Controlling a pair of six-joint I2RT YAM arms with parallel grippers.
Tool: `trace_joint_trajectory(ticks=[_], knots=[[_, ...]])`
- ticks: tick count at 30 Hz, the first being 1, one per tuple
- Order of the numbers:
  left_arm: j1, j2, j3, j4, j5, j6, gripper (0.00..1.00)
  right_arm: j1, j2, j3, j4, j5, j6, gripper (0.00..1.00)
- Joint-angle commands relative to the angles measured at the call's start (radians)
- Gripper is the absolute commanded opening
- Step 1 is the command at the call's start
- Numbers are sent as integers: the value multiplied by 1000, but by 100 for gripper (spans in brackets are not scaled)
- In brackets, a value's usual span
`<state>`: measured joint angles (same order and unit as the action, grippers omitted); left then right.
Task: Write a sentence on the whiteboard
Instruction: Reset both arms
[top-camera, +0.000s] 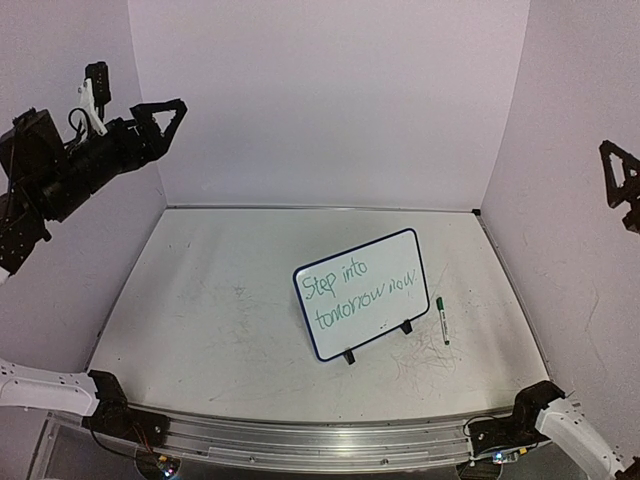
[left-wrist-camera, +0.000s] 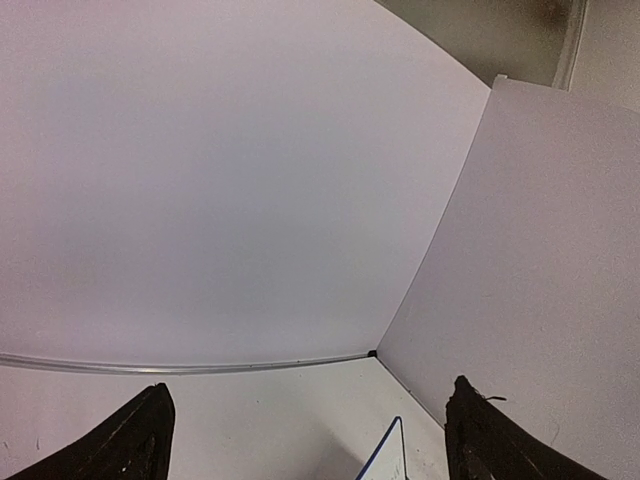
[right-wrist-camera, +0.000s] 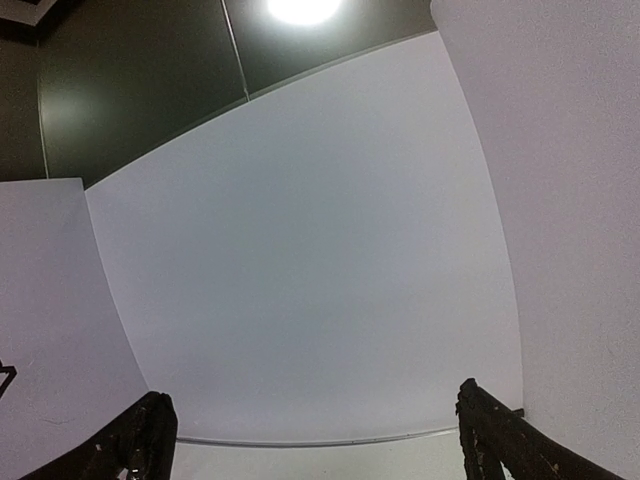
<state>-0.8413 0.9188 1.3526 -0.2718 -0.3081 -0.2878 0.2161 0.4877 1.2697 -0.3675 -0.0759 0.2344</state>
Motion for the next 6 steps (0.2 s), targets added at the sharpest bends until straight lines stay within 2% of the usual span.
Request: trace_joint_trajectory(ticks=[1, 6], knots=[[2, 3, -3, 8, -9, -5, 95, -5, 16, 23, 4, 9, 4, 98], [2, 13, -10, 7, 8, -11, 95, -4, -14, 12, -16, 59, 20, 98]])
